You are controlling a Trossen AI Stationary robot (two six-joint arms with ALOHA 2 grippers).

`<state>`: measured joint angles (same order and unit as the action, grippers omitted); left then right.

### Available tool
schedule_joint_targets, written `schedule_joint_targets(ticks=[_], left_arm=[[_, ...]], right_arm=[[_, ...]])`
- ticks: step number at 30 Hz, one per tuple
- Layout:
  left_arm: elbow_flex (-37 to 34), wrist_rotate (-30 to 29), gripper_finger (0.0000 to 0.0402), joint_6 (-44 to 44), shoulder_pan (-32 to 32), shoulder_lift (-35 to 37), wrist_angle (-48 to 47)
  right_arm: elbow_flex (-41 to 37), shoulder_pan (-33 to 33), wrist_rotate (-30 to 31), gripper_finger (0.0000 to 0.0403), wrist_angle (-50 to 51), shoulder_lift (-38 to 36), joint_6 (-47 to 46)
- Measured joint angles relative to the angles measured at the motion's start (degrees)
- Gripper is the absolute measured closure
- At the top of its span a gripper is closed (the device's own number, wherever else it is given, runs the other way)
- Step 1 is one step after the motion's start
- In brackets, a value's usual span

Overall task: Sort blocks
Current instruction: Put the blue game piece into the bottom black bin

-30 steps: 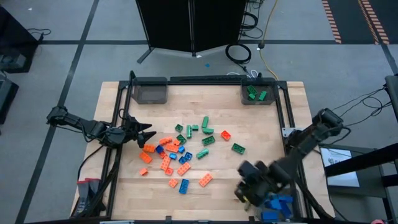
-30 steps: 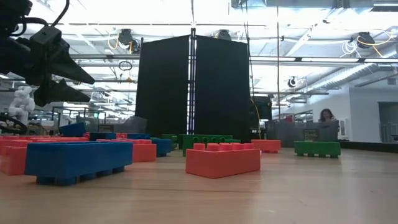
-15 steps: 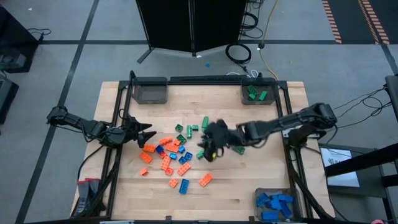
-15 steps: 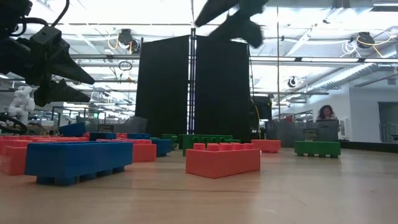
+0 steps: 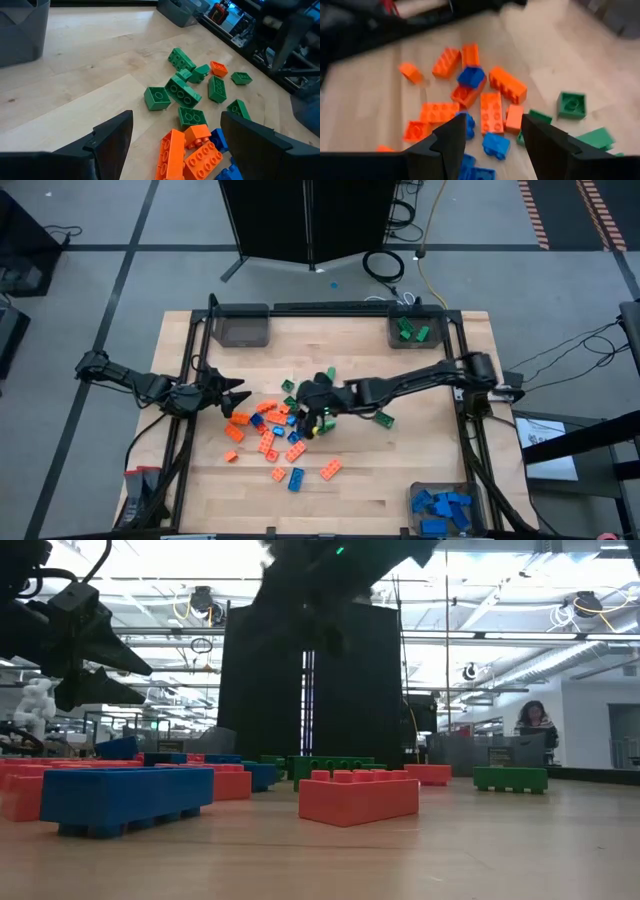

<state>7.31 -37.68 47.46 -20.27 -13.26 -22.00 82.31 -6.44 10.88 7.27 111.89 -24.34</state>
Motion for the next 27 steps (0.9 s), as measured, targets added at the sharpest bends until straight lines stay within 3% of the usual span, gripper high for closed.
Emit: schedule_joint_targets(ticks=[8,27], left_arm=[[0.0,0.0,0.0098,0.1,0.0,0.0,0.0],[0.0,0.2,0.0098,-0.2,0.0,0.0,0.0]], right_arm=[[4.9,-0.7,-1.9,0.0218,7.1,7.7,-0.6],[4.9,-3.1,-2.3,0.0217,12.8,10.0,-3.2]])
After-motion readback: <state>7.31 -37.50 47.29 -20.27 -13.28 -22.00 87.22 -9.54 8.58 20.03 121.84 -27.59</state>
